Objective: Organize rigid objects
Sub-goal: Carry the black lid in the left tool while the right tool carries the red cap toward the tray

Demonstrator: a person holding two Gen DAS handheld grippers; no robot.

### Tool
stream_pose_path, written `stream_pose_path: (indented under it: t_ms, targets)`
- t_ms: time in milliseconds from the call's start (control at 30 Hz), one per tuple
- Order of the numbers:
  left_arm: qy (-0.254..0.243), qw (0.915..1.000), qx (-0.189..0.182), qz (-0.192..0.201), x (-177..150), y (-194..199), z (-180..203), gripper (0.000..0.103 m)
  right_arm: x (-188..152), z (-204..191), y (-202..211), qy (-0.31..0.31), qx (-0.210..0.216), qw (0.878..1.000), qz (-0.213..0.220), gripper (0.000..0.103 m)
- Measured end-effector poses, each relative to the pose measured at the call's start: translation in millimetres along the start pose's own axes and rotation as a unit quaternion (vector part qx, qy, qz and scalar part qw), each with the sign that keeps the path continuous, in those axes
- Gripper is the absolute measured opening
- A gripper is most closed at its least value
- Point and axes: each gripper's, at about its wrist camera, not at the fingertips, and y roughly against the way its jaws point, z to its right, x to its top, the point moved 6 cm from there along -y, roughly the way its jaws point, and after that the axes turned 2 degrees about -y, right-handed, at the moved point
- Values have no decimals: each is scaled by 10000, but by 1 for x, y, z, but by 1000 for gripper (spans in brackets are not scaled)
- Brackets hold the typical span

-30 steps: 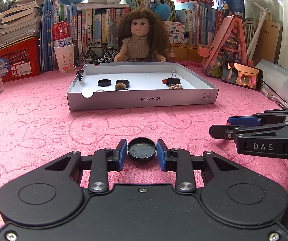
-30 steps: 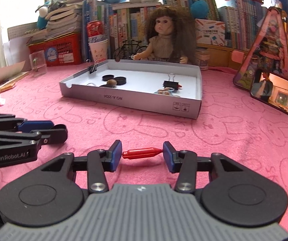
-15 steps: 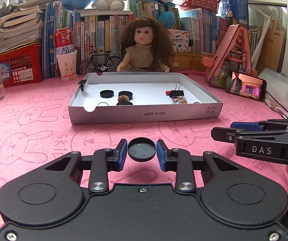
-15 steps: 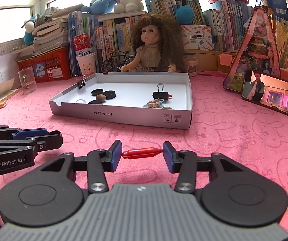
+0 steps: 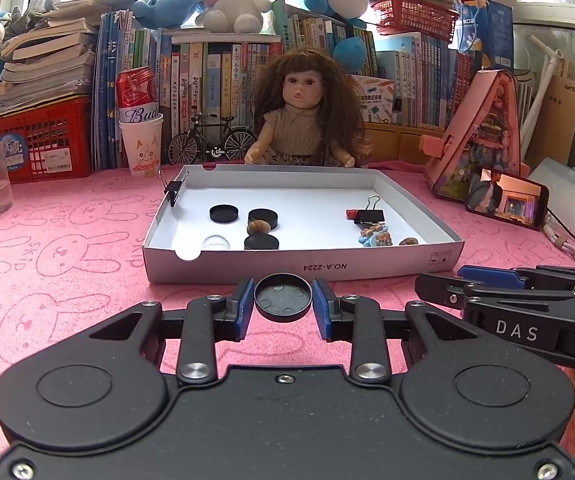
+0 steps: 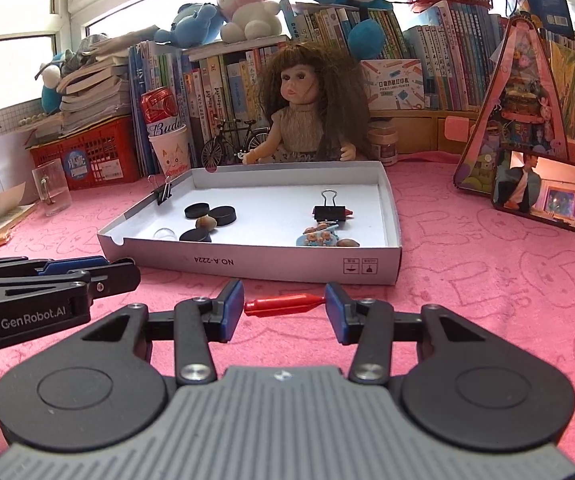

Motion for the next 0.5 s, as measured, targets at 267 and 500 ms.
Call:
stream_pose_path:
  t_ms: [267, 500]
  targets:
    - [18, 9999, 108, 85, 14, -11, -3, 30, 11, -4, -10, -124, -28, 9999, 51, 50]
    - [63, 9997, 207, 65, 23, -25, -8, 30, 22, -4, -16, -160, -69, 9998, 76, 50]
